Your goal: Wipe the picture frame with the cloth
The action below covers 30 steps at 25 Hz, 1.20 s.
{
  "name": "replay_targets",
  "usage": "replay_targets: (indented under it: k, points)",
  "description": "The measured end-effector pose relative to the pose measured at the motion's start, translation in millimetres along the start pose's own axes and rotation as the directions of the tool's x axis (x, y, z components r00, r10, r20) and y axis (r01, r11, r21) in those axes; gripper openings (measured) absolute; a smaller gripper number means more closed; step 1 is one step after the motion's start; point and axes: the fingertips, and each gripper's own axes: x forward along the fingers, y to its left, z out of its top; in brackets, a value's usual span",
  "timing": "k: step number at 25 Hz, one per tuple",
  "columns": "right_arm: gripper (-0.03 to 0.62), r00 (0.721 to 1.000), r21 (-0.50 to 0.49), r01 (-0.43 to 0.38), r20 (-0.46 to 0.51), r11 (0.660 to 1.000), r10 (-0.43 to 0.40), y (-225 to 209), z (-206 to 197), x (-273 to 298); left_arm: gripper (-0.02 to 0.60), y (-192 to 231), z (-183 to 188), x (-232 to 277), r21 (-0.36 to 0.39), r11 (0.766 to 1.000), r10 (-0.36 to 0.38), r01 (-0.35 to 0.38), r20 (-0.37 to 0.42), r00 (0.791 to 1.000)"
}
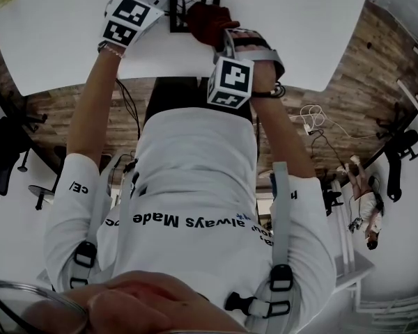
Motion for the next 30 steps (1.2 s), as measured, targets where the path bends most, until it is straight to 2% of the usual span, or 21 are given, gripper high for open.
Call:
replay_targets:
  k: [4, 7, 11, 14, 18, 22, 26, 30]
  points:
    - [0.02, 0.997, -0.014, -0.077, -0.018, 0.997, 0.077, 28.0, -1.7, -4.1, 0.002, 2.7, 0.7, -0.3, -0.003, 1.0, 0.004, -0.004, -0.001, 1.0]
    - [0.02, 0.995, 0.025, -0.096, 0.039, 0.995, 0.095, 36.4, 6.4, -24.7, 0.002, 2.6, 1.9, -1.2, -0.001, 1.0, 0.009, -0.009, -0.002, 1.0]
    - [0.02, 0.983, 0.179, -0.045, 0.183, 0.983, 0.011, 16.0, 19.1, -74.5, 0.002, -3.2, 3.8, -6.5, 0.053, 0.997, 0.05, -0.049, -0.018, 0.999]
    - [0.02, 0.946, 0.325, -0.003, 0.308, 0.946, -0.102, -11.9, 27.0, -118.8, 0.002, -13.0, 19.7, -28.5, 0.019, 0.997, 0.075, -0.075, 0.037, 0.997]
    - [0.02, 0.855, 0.479, 0.057, 0.429, 0.876, -0.29, -52.4, 37.7, -180.7, 0.002, -31.1, 57.4, -84.4, -0.075, 0.992, 0.116, -0.106, 0.155, 0.981]
    - [0.02, 0.747, 0.573, 0.101, 0.496, 0.813, -0.442, -84.8, 48.2, -238.3, 0.002, -51.9, 98.9, -142.7, -0.142, 0.98, 0.172, -0.139, 0.263, 0.949]
    - [0.02, 0.647, 0.652, 0.036, 0.563, 0.758, -0.514, -98.0, 65.7, -286.9, 0.002, -73.0, 147.6, -192.0, -0.187, 0.971, 0.215, -0.152, 0.384, 0.898]
    - [0.02, 0.525, 0.672, 0.047, 0.612, 0.739, -0.591, -102.2, 87.2, -334.0, 0.002, -97.9, 197.8, -240.9, -0.192, 0.966, 0.247, -0.172, 0.506, 0.827]
